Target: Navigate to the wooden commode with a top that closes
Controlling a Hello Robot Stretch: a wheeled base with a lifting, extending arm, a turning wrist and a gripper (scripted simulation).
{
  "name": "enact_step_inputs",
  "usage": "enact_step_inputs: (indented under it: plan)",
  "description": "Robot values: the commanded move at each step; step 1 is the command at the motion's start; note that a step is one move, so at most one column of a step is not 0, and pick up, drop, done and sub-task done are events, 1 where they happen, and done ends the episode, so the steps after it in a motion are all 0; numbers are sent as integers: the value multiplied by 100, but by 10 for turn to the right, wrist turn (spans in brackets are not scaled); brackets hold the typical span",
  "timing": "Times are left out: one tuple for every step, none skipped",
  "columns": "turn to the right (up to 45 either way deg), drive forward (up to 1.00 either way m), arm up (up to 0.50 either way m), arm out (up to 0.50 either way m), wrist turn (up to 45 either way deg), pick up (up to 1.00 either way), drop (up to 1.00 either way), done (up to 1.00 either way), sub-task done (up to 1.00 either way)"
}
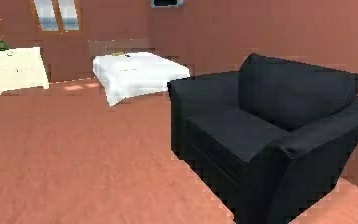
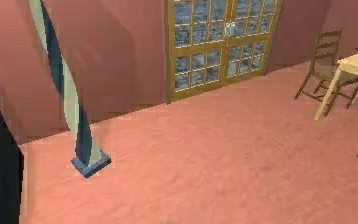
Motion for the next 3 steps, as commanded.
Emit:
enact_step_inputs:
  plan:
    - [-330, 0, 0, 0, 0, 0, 0, 0, 0]
    - [0, 100, 0, 0, 0, 0, 0, 0, 0]
    - [-30, 0, 0, 0, 0, 0, 0, 0, 0]
